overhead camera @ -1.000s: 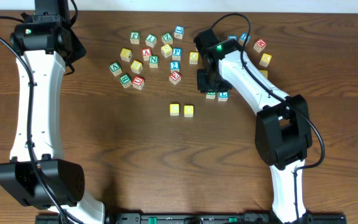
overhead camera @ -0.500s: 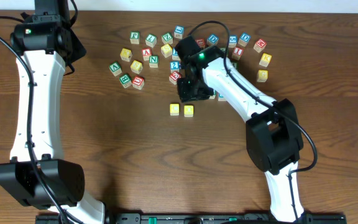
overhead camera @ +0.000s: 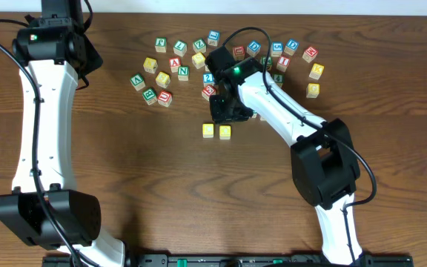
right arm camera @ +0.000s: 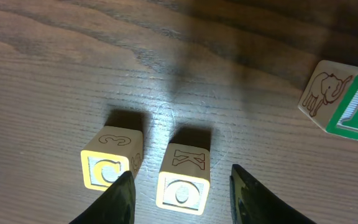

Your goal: Spell out CORL

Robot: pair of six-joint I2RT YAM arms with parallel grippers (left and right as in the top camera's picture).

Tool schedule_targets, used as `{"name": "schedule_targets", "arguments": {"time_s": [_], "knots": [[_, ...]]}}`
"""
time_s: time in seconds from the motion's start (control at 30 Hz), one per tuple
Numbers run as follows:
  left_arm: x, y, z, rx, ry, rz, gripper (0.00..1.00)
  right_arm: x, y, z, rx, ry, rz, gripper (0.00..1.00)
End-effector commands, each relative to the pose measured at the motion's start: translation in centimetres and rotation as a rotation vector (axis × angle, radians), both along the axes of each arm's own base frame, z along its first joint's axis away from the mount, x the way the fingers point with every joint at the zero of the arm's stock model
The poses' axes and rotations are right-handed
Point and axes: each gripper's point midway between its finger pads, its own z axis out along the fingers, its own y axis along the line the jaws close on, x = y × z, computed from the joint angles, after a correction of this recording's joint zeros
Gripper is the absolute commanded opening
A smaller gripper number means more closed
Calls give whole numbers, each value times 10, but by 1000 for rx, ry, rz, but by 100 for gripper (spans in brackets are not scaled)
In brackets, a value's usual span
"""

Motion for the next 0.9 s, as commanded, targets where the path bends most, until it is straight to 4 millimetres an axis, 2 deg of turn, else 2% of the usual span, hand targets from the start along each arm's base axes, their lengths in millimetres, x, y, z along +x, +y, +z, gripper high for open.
{"name": "schedule_targets", "arguments": {"time_s": [0.0,0.17,0.67,0.87], "knots": [[-1,2,-9,13,32,1,53,-9,2,-1,-15,3,5,44],[-3,2,-10,12,39,1,53,-14,0,-10,-31,10,10,44],[-6,2,-11,11,54,1,53,-21,1,-20,-50,13,17,41],[-6,2,-11,11,54,1,53,-18,3,-24,-38,-1,16,29]]}}
